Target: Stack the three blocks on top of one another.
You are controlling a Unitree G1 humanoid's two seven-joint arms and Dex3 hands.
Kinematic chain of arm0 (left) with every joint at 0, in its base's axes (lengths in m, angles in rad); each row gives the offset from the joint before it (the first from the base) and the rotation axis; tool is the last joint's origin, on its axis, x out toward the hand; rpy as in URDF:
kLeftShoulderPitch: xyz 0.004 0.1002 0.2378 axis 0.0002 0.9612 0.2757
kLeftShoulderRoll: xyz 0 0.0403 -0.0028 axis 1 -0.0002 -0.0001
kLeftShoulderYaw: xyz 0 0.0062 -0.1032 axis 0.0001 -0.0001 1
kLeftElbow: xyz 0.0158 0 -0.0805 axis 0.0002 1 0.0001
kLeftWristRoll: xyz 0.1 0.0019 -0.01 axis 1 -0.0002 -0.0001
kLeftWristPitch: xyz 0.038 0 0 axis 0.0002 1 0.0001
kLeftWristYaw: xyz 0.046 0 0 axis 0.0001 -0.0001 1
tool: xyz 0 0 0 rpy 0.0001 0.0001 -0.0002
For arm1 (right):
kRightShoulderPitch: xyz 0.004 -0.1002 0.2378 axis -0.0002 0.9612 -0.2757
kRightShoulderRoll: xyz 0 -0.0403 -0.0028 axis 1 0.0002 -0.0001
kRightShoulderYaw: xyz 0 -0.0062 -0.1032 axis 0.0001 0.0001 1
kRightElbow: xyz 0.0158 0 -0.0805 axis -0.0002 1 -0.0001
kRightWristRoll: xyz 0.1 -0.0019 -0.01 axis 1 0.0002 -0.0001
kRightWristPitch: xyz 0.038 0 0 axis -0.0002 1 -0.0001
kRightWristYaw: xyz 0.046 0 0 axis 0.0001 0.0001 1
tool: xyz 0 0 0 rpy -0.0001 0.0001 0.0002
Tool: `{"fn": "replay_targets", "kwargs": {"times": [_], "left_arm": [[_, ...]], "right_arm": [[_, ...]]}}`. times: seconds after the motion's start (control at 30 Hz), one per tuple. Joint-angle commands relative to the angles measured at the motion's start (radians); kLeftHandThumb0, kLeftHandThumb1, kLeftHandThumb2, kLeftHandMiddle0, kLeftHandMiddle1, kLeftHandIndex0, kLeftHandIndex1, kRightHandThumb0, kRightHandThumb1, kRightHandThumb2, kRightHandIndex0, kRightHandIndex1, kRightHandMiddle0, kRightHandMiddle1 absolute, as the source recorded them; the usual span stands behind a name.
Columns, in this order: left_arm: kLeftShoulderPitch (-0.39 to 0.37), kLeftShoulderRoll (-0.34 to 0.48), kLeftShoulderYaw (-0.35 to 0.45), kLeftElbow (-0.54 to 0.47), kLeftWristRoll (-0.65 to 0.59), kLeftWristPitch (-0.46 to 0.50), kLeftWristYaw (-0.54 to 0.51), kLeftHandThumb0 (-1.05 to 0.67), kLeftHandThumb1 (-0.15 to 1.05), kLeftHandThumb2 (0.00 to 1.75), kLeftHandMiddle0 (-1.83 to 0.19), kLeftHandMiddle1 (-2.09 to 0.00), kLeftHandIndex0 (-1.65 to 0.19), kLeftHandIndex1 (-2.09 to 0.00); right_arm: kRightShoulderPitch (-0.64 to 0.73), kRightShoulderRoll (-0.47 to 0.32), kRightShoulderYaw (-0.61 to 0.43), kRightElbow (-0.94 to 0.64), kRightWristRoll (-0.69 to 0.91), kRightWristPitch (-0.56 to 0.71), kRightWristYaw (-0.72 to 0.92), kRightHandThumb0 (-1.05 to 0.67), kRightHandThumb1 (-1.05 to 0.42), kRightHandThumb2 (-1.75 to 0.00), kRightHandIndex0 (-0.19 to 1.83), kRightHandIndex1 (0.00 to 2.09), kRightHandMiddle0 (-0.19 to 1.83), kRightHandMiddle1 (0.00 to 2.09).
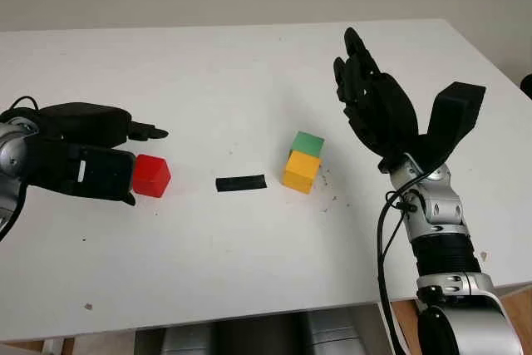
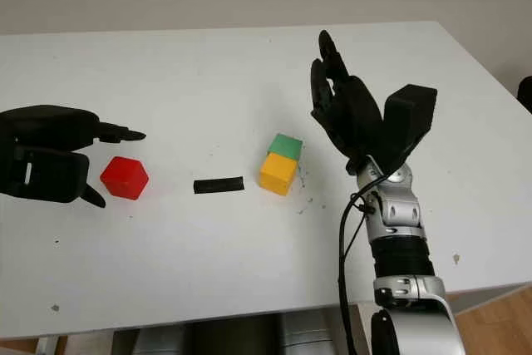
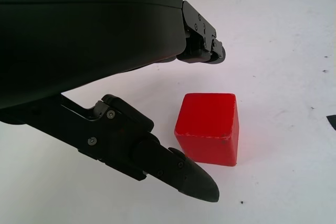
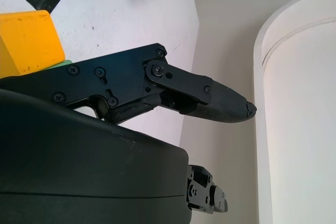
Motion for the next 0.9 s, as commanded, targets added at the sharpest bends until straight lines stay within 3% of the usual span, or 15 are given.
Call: {"fn": "replay_targets", "kwargs": {"times": [0.0, 0.2, 0.57, 0.87], "left_arm": [[0.006, -0.005, 0.017, 0.002, 0.011, -0.013, 0.044, -0.60, 0.83, 0.06, -0.24, -0.08, -0.37, -0.12], [0.018, -0.023, 0.013, 0.020, 0.021, -0.018, 0.122, -0.63, 0.86, 0.06, -0.30, -0.10, -0.47, -0.18], [0.031, -0.019, -0.014, 0.025, 0.110, -0.039, 0.168, -0.64, 0.88, 0.06, -0.28, -0.07, -0.51, -0.26], [0.032, -0.025, -0.032, 0.022, 0.162, -0.037, 0.133, -0.65, 0.89, 0.06, -0.26, -0.05, -0.48, -0.32]], "right_arm": [[-0.003, -0.005, 0.001, -0.022, 0.002, 0.001, 0.001, -0.69, -1.05, -0.72, -0.19, 0.00, -0.19, 0.00], [-0.002, -0.008, 0.003, -0.025, -0.004, 0.003, 0.002, -0.69, -1.05, -0.72, -0.19, 0.00, -0.19, 0.00], [-0.003, -0.014, -0.003, -0.024, -0.005, -0.003, 0.004, -0.68, -1.05, -0.73, -0.19, 0.00, -0.19, 0.00], [-0.007, -0.015, -0.006, -0.024, -0.003, 0.001, 0.001, -0.67, -1.05, -0.72, -0.19, 0.00, -0.19, 0.00]]}}
